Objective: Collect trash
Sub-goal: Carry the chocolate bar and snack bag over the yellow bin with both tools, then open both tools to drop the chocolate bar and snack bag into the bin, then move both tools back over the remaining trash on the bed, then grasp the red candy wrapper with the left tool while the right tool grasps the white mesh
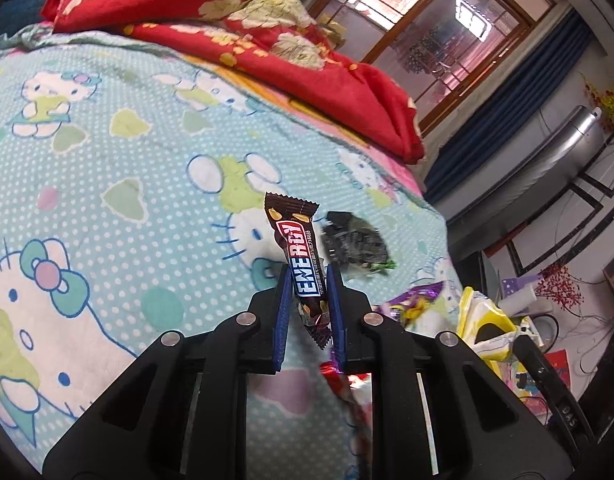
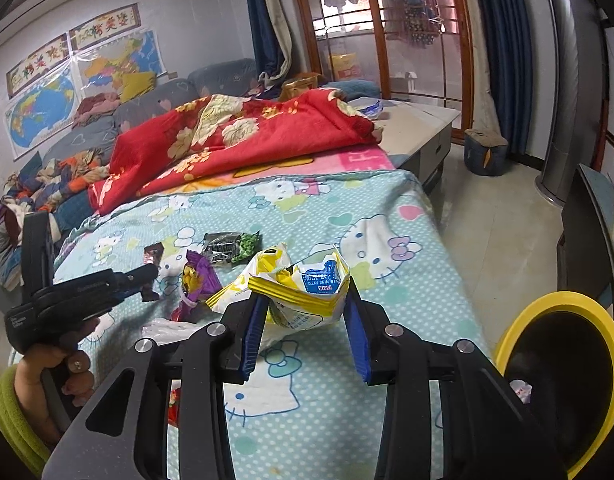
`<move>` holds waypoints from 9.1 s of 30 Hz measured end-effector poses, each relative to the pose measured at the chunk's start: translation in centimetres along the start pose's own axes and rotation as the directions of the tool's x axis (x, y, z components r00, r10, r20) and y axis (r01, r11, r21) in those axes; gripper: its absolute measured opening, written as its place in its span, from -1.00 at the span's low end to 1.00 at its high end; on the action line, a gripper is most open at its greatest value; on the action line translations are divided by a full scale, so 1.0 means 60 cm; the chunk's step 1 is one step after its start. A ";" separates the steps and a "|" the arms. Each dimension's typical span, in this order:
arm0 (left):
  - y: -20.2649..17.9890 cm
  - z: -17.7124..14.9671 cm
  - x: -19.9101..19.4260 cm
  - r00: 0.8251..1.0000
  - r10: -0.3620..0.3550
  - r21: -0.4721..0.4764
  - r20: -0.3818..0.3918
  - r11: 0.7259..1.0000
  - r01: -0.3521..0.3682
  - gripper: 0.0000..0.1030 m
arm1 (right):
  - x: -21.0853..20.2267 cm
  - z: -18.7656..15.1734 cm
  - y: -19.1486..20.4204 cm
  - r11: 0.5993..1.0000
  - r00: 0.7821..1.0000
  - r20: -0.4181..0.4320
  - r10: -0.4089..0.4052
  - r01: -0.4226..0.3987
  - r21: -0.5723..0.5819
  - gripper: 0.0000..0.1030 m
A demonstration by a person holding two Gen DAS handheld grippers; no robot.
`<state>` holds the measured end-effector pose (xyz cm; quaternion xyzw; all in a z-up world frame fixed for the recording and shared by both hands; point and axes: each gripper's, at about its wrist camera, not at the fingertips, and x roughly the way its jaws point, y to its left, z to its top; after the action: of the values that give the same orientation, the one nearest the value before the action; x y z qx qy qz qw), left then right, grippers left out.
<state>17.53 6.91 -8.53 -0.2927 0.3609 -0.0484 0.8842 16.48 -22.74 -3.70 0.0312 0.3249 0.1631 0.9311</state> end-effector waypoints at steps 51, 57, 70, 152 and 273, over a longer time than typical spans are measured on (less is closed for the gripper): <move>-0.241 -0.060 -0.085 0.973 -0.229 0.341 -0.027 0.913 0.225 -0.76 | -0.131 0.003 -0.107 0.993 0.988 0.112 -0.106 0.099 0.071 -0.32; -0.263 -0.081 -0.077 0.969 -0.239 0.371 -0.059 0.896 0.244 -0.76 | -0.141 -0.007 -0.142 0.986 0.984 0.106 -0.144 0.133 0.105 -0.32; -0.312 -0.129 -0.066 0.959 -0.255 0.441 -0.124 0.852 0.283 -0.76 | -0.169 -0.021 -0.214 0.961 0.969 0.112 -0.221 0.196 0.193 -0.32; -0.526 -0.350 0.116 0.879 -0.227 0.650 -0.420 0.600 0.466 0.19 | -0.204 -0.158 -0.494 0.779 0.893 -0.077 -0.443 0.426 0.461 0.07; -0.095 -0.167 -0.019 0.982 -0.026 0.397 -0.185 0.912 0.099 -0.32 | 0.130 -0.026 0.018 0.995 0.965 -0.245 0.094 -0.096 0.005 -0.47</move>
<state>10.77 -2.29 -10.38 -0.1096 0.4098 -0.1761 0.8883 20.96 -19.28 -9.39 0.0231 0.4349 0.2113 0.8750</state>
